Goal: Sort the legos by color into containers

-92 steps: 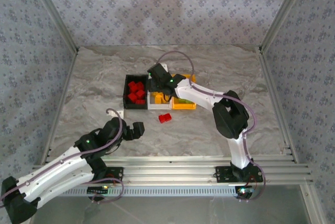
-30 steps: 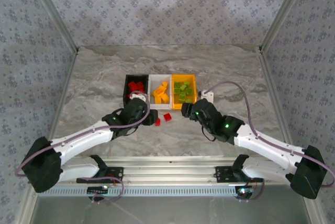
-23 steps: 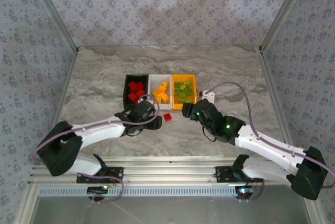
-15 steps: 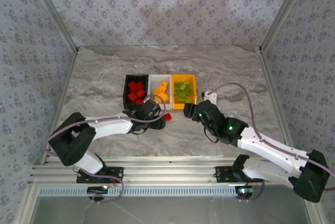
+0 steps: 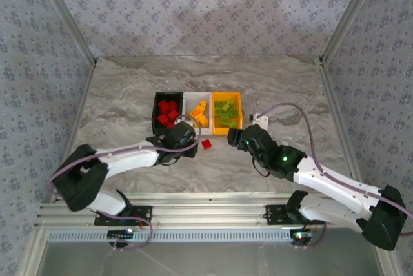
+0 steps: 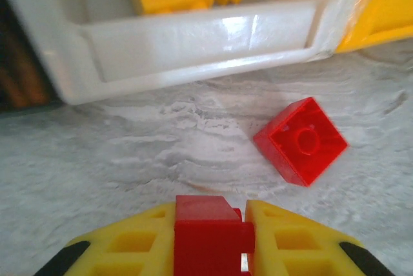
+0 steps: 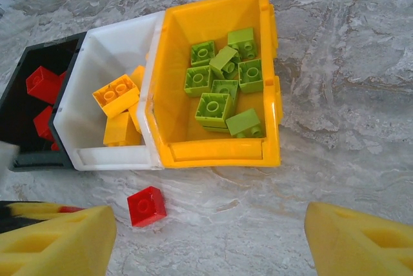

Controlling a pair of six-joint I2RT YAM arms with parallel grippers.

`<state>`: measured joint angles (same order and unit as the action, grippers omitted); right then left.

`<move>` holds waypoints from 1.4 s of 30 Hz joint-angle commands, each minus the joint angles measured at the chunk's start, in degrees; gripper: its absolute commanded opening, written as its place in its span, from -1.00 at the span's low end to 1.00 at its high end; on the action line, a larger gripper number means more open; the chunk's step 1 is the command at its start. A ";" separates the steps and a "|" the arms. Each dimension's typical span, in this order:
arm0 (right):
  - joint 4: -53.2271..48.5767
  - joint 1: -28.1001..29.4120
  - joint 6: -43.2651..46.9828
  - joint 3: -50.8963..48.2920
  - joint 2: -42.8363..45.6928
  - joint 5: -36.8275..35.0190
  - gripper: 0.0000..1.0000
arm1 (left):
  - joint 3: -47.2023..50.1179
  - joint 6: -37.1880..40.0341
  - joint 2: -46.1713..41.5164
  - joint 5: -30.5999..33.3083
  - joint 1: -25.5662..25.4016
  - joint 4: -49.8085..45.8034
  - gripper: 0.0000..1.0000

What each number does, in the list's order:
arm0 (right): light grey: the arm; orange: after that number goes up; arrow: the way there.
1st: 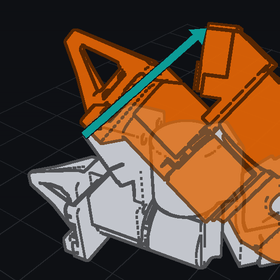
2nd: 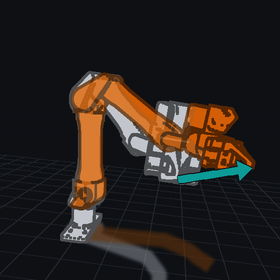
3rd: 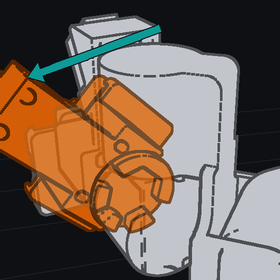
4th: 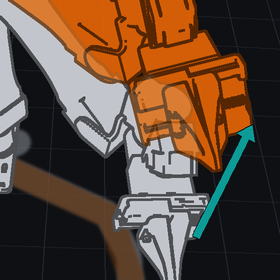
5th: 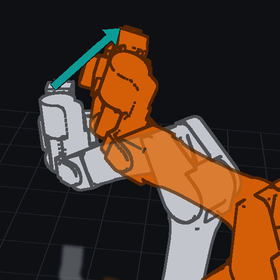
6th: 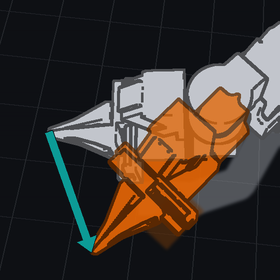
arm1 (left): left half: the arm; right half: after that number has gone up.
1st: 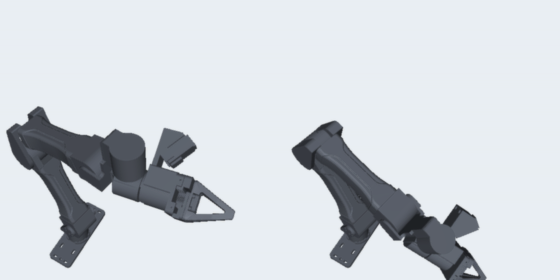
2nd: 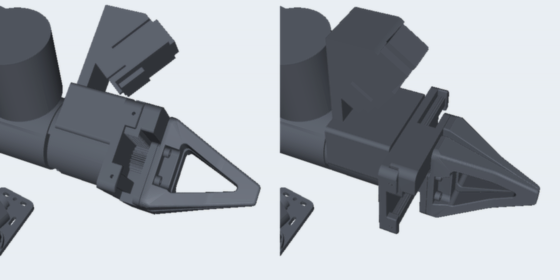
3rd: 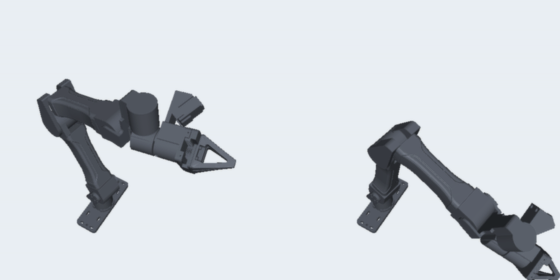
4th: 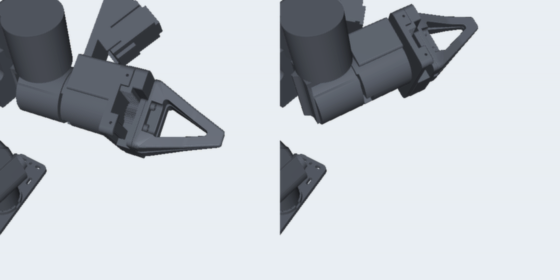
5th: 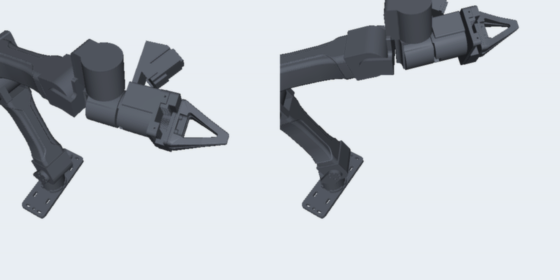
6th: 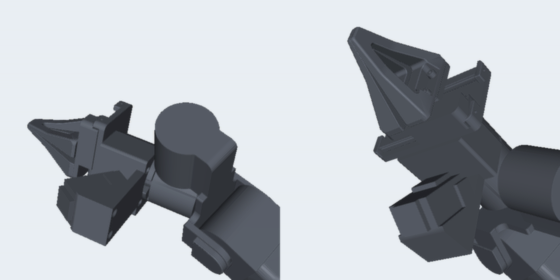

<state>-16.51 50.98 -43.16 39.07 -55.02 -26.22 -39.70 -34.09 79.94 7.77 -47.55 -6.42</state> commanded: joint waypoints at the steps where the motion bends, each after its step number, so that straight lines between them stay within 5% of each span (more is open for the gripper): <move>1: -0.69 -0.22 -1.41 -0.79 1.06 -1.80 0.58 | 0.85 -0.40 -9.46 3.87 2.60 -5.28 -0.51; 8: -0.35 -0.46 -2.00 -1.64 0.86 -1.82 0.58 | -3.32 2.86 -13.69 5.04 14.91 -10.28 -0.47; 19: -1.57 -0.84 -2.76 -3.02 0.80 -0.37 0.59 | -16.00 3.53 6.32 1.74 20.87 -4.81 -0.45; 26: 2.10 -0.49 -1.81 -5.06 -0.61 4.38 0.63 | -21.68 3.18 10.55 1.23 21.76 -5.58 0.13; 35: 7.78 2.04 1.65 -1.10 -12.92 9.04 0.67 | -15.04 -0.30 -5.61 -2.97 20.21 -5.10 0.99; 42: 10.66 4.46 5.13 7.63 -29.67 10.78 0.67 | -2.05 -3.57 -24.73 -0.77 14.90 -10.84 0.99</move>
<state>-8.05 54.63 -40.45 43.24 -80.84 -16.62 -45.71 -35.29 59.07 6.39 -31.66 -12.58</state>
